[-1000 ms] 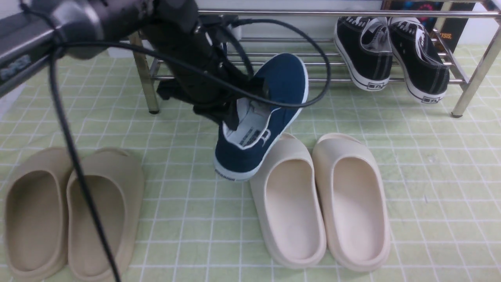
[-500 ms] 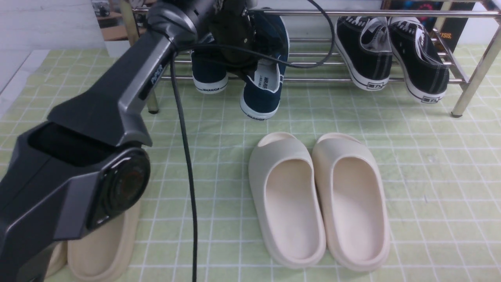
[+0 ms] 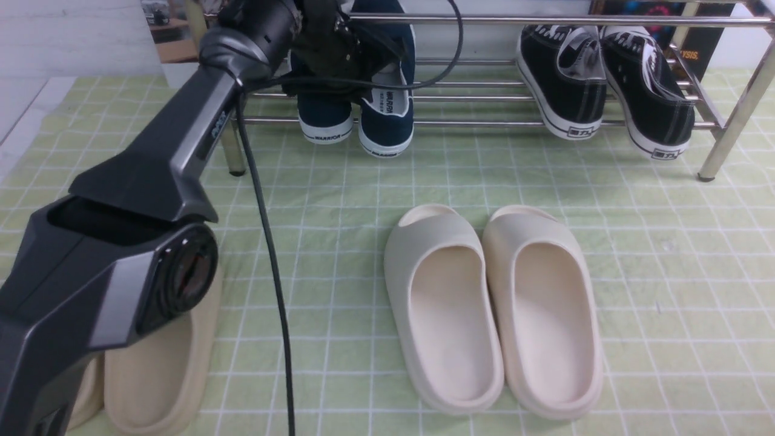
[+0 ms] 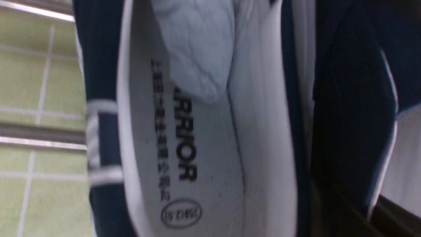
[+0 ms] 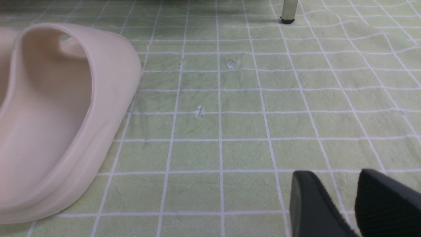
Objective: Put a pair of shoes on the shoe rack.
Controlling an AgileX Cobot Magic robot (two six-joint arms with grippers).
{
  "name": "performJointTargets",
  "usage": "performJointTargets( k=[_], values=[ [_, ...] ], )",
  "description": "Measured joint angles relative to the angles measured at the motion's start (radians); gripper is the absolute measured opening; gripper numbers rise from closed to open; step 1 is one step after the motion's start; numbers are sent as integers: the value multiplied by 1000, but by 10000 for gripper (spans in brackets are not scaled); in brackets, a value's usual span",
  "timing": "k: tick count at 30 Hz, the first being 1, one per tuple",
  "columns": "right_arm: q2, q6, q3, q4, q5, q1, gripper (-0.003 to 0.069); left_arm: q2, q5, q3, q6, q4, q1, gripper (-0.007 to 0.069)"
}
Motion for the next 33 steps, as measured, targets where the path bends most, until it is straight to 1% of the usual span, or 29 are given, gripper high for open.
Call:
performJointTargets(
  k=[4, 7, 9, 10, 11, 13, 14, 15, 16, 17, 18, 20, 22, 23, 24, 27, 28, 29, 31, 33],
  values=[
    [0, 0, 0, 0, 0, 0, 244, 8, -22, 0, 23, 0, 0, -5],
    [0, 0, 0, 0, 0, 0, 244, 19, -45, -1, 26, 4, -1, 20],
    [0, 0, 0, 0, 0, 0, 244, 19, -76, -1, 26, 3, -1, 97],
    [0, 0, 0, 0, 0, 0, 244, 19, -78, -1, 26, 3, -1, 104],
    [0, 0, 0, 0, 0, 0, 244, 20, -89, -1, 26, 3, -1, 163],
    [0, 0, 0, 0, 0, 0, 244, 18, -93, -4, 26, -1, -1, 244],
    [0, 0, 0, 0, 0, 0, 244, 15, -83, -4, 26, -2, -1, 302],
    [0, 0, 0, 0, 0, 0, 244, 12, -73, -4, 26, -6, -1, 337],
    [0, 0, 0, 0, 0, 0, 244, 12, -71, -4, 26, -6, -1, 337],
    [0, 0, 0, 0, 0, 0, 244, 0, -48, -4, 32, -11, -2, 372],
    [0, 0, 0, 0, 0, 0, 244, -8, -32, -4, 37, -12, -2, 386],
    [0, 0, 0, 0, 0, 0, 244, -39, 5, -4, 65, -14, -2, 393],
    [0, 0, 0, 0, 0, 0, 244, -82, 39, -4, 107, -14, -1, 371],
    [0, 0, 0, 0, 0, 0, 244, -82, 42, -4, 107, -14, -1, 371],
    [0, 0, 0, 0, 0, 0, 244, -129, 82, -4, 144, -14, -1, 321],
    [0, 0, 0, 0, 0, 0, 244, -189, 174, -7, 194, -14, -1, 223],
    [0, 0, 0, 0, 0, 0, 244, -193, 181, -8, 198, -14, -1, 214],
    [0, 0, 0, 0, 0, 0, 244, -228, 219, -9, 233, -17, -1, 134],
    [0, 0, 0, 0, 0, 0, 244, -264, 226, -2, 251, -18, -1, 50],
    [0, 0, 0, 0, 0, 0, 244, -312, 226, 17, 260, -19, -1, -13]
  ],
)
